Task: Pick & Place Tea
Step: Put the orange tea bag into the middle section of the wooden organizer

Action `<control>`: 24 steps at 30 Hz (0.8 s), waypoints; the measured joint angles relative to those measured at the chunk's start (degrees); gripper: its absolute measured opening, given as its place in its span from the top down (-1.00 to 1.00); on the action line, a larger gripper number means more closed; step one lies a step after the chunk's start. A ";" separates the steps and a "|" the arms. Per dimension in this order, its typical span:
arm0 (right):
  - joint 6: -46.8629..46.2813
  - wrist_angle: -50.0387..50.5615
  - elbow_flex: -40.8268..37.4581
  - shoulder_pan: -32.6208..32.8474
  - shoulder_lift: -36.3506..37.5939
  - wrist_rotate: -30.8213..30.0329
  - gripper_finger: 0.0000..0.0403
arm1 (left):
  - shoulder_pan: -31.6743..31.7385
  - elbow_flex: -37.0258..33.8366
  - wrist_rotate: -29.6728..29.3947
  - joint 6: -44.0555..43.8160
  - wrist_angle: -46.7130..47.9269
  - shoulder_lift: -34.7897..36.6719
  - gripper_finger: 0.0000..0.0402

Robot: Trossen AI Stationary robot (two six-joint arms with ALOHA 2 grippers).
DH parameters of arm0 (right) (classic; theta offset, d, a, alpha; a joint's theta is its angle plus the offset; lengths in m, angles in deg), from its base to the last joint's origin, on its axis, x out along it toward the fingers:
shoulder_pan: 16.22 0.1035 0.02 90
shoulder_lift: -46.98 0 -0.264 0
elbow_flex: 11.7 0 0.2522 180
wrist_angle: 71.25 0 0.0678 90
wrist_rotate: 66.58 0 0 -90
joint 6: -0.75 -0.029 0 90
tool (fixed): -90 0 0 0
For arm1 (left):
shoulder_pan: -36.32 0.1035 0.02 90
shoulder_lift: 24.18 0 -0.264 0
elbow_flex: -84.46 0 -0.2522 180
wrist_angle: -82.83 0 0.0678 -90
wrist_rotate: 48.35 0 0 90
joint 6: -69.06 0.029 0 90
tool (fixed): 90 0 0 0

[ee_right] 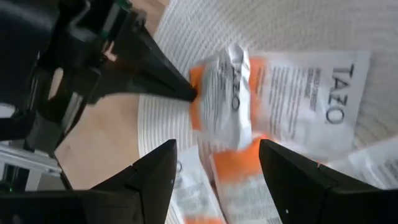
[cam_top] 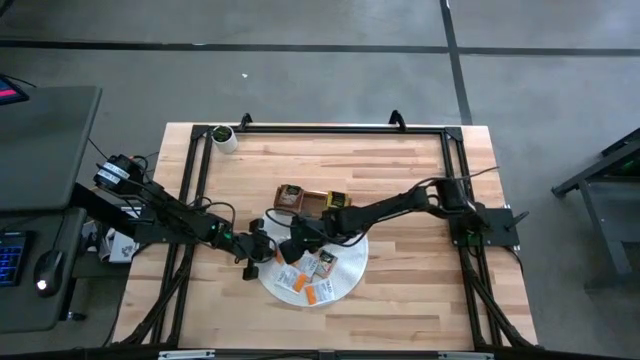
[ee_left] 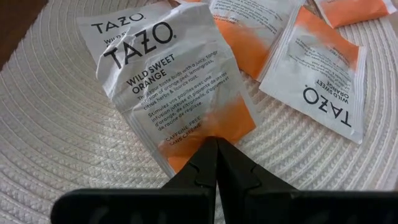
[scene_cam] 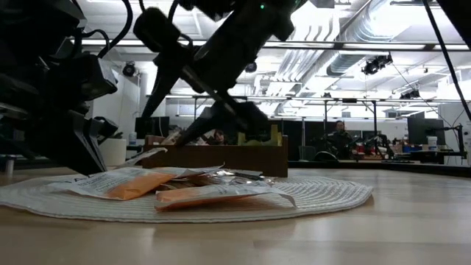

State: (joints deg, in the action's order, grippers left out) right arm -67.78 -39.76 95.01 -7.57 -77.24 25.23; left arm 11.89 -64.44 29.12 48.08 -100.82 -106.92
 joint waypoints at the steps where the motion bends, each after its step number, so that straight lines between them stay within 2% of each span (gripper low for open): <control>1: 0.16 -0.64 0.00 -0.13 -0.31 0.00 -0.11 | 0.02 0.00 0.02 0.17 0.00 0.00 1.00; 9: 0.17 -2.38 0.00 -0.41 -1.12 -0.86 -0.07 | 0.02 -0.03 0.21 1.26 0.00 -0.04 1.00; 24: 1.47 -2.58 0.00 -0.76 -1.79 -1.29 0.35 | 0.02 -0.04 0.32 1.26 0.00 -0.07 1.00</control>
State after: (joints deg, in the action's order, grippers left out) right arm -66.31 -42.33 95.01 -8.34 -79.03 23.94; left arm 11.92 -64.48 29.44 49.34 -100.82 -106.98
